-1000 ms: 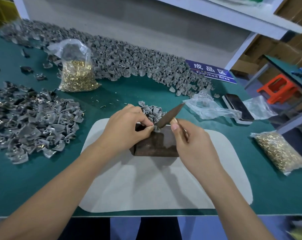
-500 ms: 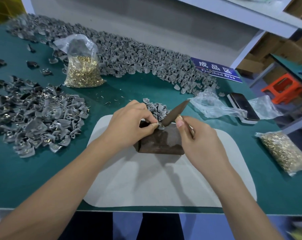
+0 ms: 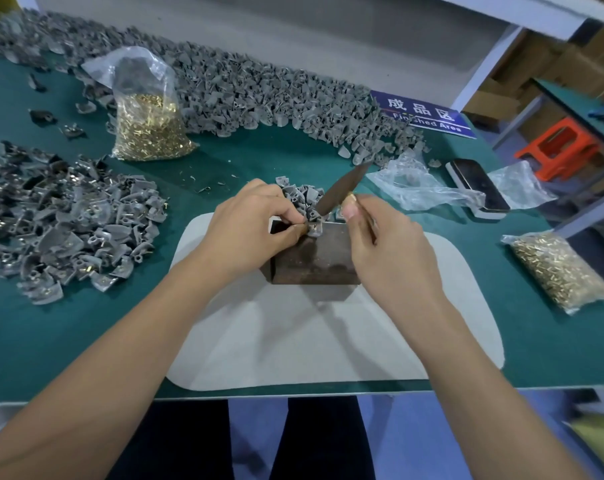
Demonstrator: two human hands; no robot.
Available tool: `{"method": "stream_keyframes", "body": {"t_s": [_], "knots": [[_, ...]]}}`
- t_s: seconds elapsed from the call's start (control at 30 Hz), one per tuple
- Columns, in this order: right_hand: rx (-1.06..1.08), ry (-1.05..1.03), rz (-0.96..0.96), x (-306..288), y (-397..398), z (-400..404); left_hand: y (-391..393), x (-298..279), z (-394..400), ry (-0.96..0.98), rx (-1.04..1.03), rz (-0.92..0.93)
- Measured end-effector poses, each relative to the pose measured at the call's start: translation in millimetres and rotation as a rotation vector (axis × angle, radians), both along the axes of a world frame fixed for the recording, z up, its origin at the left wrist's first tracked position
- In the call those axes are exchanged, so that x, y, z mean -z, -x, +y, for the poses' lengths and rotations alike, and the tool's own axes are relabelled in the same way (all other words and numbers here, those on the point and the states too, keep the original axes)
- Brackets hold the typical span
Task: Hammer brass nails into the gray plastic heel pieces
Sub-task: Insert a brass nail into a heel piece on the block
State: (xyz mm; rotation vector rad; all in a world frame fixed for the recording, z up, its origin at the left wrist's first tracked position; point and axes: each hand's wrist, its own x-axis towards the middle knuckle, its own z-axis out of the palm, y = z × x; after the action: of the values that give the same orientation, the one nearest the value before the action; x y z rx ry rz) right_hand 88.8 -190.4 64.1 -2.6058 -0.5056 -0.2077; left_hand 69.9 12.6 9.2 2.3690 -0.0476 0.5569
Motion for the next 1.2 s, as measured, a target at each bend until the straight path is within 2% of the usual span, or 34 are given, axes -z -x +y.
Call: {"method": "stream_keyframes", "body": {"t_s": [0.13, 0.23, 0.47, 0.67, 0.93, 1.2], "knots": [[-0.006, 0.022, 0.007, 3.6, 1.5, -2.3, 0.6, -0.4, -0.4, -0.002, -0.006, 0.004], [0.005, -0.044, -0.006, 3.4, 0.2, -4.2, 0.5, -1.5, -0.1, -0.006, -0.004, 0.007], [-0.014, 0.004, 0.038, 3.5, 0.5, -3.3, 1.0, -1.2, 1.1, -0.009, -0.004, 0.011], [-0.009, 0.038, 0.032, 3.2, -5.8, -1.6, 0.9, -0.2, 0.4, -0.008, -0.021, 0.024], [-0.020, -0.045, -0.040, 10.8, -2.7, -1.0, 1.2, -1.4, 1.0, 0.008, -0.025, 0.021], [-0.001, -0.009, -0.010, 10.1, -2.6, -0.6, 1.5, -1.1, 0.9, -0.007, -0.042, 0.025]]}}
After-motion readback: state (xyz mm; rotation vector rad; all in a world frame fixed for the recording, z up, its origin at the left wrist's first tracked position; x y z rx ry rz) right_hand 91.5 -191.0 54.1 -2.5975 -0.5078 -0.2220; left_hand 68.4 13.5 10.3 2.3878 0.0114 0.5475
